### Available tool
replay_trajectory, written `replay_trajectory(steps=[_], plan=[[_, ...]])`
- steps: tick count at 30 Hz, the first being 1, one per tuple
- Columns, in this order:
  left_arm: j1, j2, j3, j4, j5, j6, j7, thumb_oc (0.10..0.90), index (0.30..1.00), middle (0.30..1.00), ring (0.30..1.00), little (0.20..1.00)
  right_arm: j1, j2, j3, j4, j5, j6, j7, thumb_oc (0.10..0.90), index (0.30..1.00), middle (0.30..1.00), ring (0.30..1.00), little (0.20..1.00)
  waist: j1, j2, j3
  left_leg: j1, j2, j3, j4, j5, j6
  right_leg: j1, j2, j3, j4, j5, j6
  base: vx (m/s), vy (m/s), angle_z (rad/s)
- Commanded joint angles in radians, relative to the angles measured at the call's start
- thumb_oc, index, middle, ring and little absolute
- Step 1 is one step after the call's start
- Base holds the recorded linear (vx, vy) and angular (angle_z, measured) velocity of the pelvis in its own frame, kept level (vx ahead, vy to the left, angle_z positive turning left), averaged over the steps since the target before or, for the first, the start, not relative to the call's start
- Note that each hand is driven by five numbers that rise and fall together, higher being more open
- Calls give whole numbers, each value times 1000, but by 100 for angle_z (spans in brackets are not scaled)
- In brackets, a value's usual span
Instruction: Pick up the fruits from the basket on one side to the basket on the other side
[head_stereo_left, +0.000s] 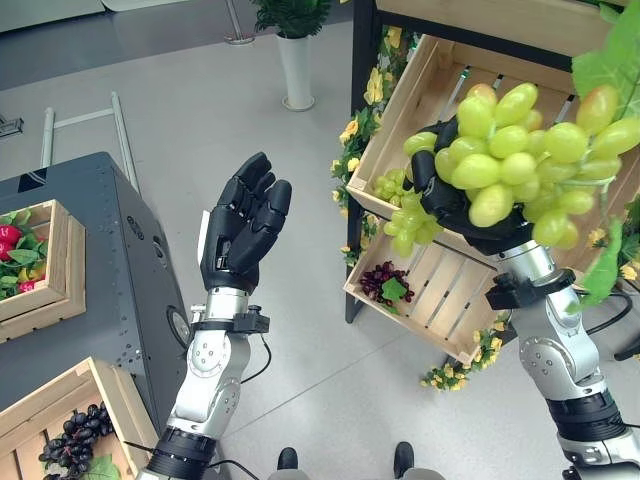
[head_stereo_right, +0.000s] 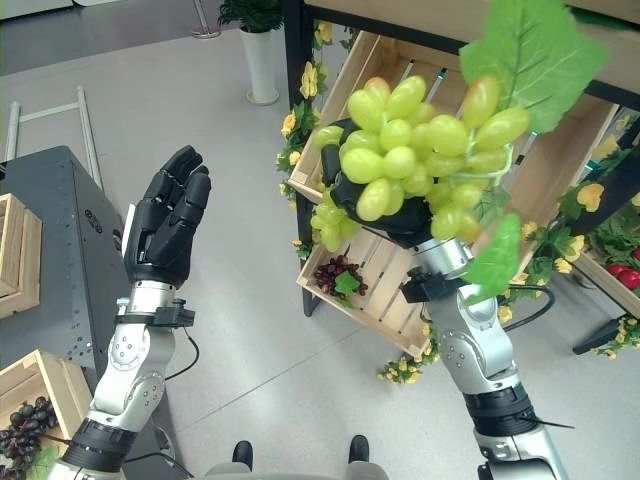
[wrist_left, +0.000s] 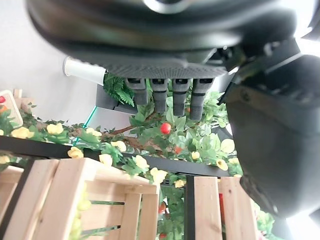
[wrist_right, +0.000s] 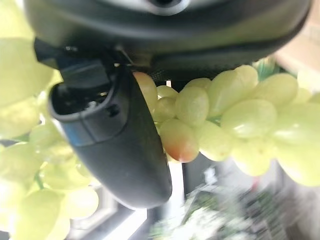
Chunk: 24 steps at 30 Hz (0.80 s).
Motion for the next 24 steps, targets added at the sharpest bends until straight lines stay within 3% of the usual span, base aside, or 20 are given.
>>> replay_trajectory(steps=[1, 11, 17, 18, 19, 24], plan=[[-84, 81, -24, -38, -13, -85, -10, 800, 900, 900, 900, 900, -163, -51, -75, 58, -190, -155, -116, 400, 300, 300, 300, 300, 12, -54, -129, -43, -45, -25, 1, -46, 55, 43, -35, 3, 5, -51, -22, 0, 0, 0], [-92, 113, -50, -51, -52, -69, -32, 800, 900, 900, 900, 900, -292, -301, 23, 392, -517, -126, -383, 400, 300, 300, 300, 300, 40, -72, -123, -36, -44, -41, 1, -48, 54, 58, -42, -35, 7, -51, -16, -7, -7, 5], [-108, 125, -61, -42, -68, -69, -48, 800, 900, 900, 900, 900, -357, -372, 55, 530, -512, -84, -503, 400, 300, 300, 300, 300, 54, -75, -118, -35, -46, -53, 1, -44, 51, 64, -47, -51, 6, -47, -12, -10, -12, 6], [-113, 124, -61, -43, -68, -64, -49, 800, 900, 900, 900, 900, -368, -375, 64, 549, -515, -69, -525, 400, 300, 300, 300, 300, 57, -75, -118, -34, -47, -55, 1, -44, 51, 65, -48, -54, 6, -47, -12, -2, -5, 11], [-124, 127, -63, -41, -74, -55, -50, 800, 900, 900, 900, 900, -384, -383, 71, 585, -503, -14, -559, 400, 300, 300, 300, 300, 60, -74, -118, -34, -47, -57, 1, -43, 51, 66, -50, -59, 6, -45, -11, 2, -7, 13], [-142, 134, -64, -30, -84, -37, -57, 800, 900, 900, 900, 900, -415, -384, 63, 699, -413, 66, -659, 400, 300, 300, 300, 300, 68, -72, -117, -34, -48, -62, 1, -42, 49, 71, -54, -70, 6, -43, -9, 16, -16, 8]])
